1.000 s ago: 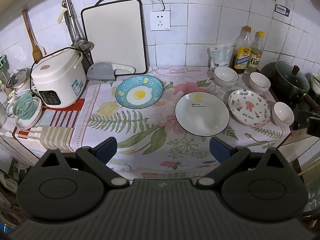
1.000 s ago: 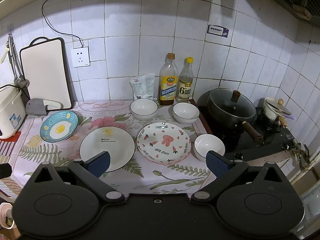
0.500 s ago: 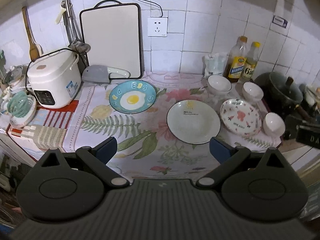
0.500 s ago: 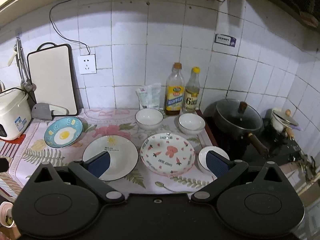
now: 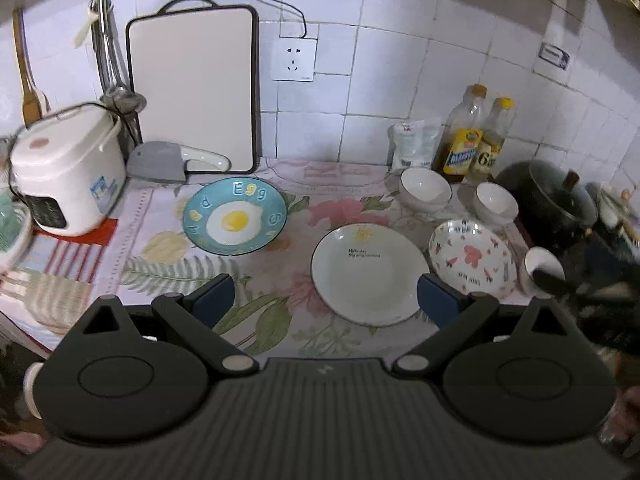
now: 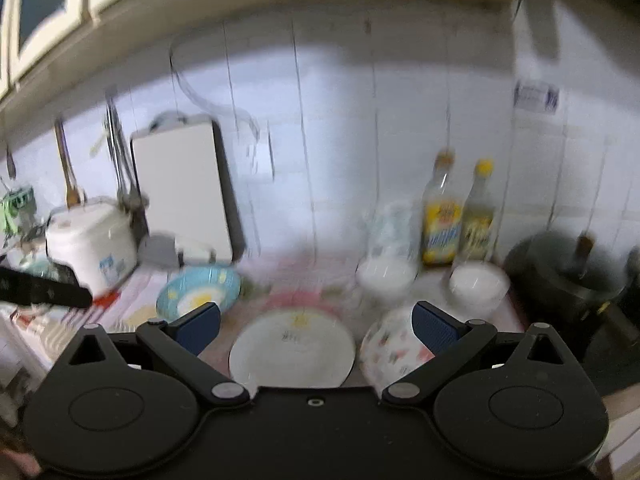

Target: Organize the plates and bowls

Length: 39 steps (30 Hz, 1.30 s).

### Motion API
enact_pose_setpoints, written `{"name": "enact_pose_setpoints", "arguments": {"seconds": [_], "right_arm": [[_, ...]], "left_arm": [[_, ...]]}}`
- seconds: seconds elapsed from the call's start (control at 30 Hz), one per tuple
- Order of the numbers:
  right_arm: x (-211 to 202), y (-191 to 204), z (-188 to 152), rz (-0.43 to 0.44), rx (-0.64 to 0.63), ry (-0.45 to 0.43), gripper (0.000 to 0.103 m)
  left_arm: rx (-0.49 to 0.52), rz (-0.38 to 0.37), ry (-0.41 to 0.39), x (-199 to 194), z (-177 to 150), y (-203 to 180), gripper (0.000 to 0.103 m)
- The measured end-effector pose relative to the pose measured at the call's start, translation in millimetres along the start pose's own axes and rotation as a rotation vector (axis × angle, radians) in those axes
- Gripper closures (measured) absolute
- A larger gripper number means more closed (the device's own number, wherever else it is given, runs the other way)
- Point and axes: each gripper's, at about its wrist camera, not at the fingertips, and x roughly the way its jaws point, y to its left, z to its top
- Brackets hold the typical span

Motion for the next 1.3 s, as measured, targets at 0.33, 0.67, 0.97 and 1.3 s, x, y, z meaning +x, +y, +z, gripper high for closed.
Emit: {"name": "enact_pose_setpoints", "arguments": {"seconds": [0.33,0.67,0.97,1.3], "right_arm": [[111,-20,-76,0.059,0.113,0.11,0.01],[185,-41,-110,0.096,0.26,0.152,0.016],[214,-39,-120,0.101,0.221,0.166,0.033],[225,-34,-123,-0.017,0.1,0.149,0.059]], "left_arm": [[0.019,-0.014,0.068,125,-37,3,0.012],[0.041,-0.035,0.066,224,-55,3,0.03],[0.017,-0.027,0.134,271,-55,12,0.075],[-0.123,-0.079,0.22,292,-60,27,0.083]]}}
